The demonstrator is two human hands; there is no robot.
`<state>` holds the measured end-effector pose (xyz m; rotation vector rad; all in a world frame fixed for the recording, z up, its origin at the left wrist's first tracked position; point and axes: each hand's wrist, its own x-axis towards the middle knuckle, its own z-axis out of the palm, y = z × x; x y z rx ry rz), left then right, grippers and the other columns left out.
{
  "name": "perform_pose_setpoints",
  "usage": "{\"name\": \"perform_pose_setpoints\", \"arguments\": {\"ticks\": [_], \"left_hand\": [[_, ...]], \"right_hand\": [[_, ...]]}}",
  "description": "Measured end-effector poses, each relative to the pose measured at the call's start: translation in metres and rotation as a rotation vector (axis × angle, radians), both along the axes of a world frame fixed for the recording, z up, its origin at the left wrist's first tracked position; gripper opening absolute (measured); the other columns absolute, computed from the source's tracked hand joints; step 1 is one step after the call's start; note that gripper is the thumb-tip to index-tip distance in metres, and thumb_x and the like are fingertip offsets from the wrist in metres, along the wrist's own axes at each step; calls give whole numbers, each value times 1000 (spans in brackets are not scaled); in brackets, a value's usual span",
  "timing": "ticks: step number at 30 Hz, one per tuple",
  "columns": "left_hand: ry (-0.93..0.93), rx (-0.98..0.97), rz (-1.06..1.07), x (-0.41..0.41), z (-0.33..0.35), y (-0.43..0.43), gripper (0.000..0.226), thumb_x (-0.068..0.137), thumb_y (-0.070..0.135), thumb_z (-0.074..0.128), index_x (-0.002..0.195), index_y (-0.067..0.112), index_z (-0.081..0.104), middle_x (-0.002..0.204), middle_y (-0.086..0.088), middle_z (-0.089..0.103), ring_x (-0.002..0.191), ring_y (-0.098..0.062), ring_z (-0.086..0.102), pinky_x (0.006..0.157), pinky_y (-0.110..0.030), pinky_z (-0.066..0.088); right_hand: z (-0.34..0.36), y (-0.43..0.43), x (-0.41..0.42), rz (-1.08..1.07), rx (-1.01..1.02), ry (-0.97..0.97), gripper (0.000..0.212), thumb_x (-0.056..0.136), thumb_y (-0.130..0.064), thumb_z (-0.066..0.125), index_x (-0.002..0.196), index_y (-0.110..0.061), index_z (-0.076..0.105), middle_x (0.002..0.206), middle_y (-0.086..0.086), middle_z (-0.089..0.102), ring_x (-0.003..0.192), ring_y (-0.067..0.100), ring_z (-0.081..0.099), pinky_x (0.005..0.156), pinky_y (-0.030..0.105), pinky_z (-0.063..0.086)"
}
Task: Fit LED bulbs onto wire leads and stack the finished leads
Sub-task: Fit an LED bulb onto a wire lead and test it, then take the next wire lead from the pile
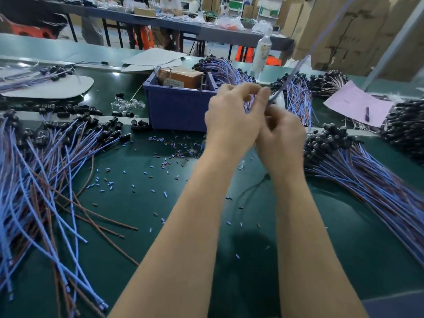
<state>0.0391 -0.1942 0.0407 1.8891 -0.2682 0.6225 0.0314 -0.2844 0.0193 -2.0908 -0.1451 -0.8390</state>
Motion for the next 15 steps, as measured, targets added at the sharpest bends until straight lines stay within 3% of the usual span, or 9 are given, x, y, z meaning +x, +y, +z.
{"name": "perform_pose_setpoints", "arguments": {"ticks": [2, 4, 6, 8, 10, 13, 15], "left_hand": [[92, 1, 47, -4, -1, -18, 39, 96, 44, 46, 70, 17, 55, 68, 2, 56, 64, -13, 52, 63, -24, 33], [424, -122, -193, -10, -8, -44, 56, 98, 50, 35, 65, 10, 54, 54, -1, 50, 46, -14, 45, 52, -25, 33], [732, -392, -480, -13, -15, -76, 57, 99, 52, 28, 73, 10, 57, 45, 1, 50, 32, -8, 38, 41, -16, 28], [770, -736, -645, -12, -17, -108, 42, 102, 40, 31, 79, 13, 53, 40, 7, 49, 30, -2, 33, 37, -12, 24], [688, -868, -671, -6, -16, -139, 35, 103, 26, 35, 76, 14, 53, 40, 9, 50, 33, 0, 36, 38, -13, 28], [642, -713, -657, -2, -19, -186, 33, 102, 15, 38, 72, 11, 52, 39, 9, 54, 34, 2, 44, 38, -13, 36], [723, -647, -679, -3, -30, -213, 33, 101, 10, 39, 70, 7, 50, 38, 7, 55, 34, 1, 47, 38, -12, 40]], "right_hand": [[7, -23, -5, -58, 256, -69, 31, 98, -27, 50, 73, -13, 63, 58, -6, 59, 50, 2, 56, 57, 20, 48], [12, -46, -11, -46, 579, -107, 32, 100, -25, 46, 75, -16, 64, 59, -3, 62, 50, 7, 59, 56, 22, 51], [14, -68, -18, 15, 894, -134, 32, 101, -22, 44, 76, -14, 63, 54, -5, 62, 48, 6, 56, 50, 18, 47], [9, -89, -28, -17, 1056, -144, 33, 101, -22, 44, 76, -12, 63, 51, -6, 62, 44, 4, 55, 47, 16, 46], [0, -110, -39, -140, 1100, -143, 34, 100, -23, 46, 73, -12, 63, 50, -6, 64, 43, 4, 57, 46, 17, 48], [-20, -146, -53, -355, 1138, -94, 37, 99, -28, 48, 66, -13, 60, 45, -7, 62, 39, 5, 57, 42, 18, 47], [-32, -167, -57, -363, 1327, -30, 38, 99, -29, 47, 67, -11, 57, 43, -6, 60, 36, 4, 55, 39, 17, 46]]}}
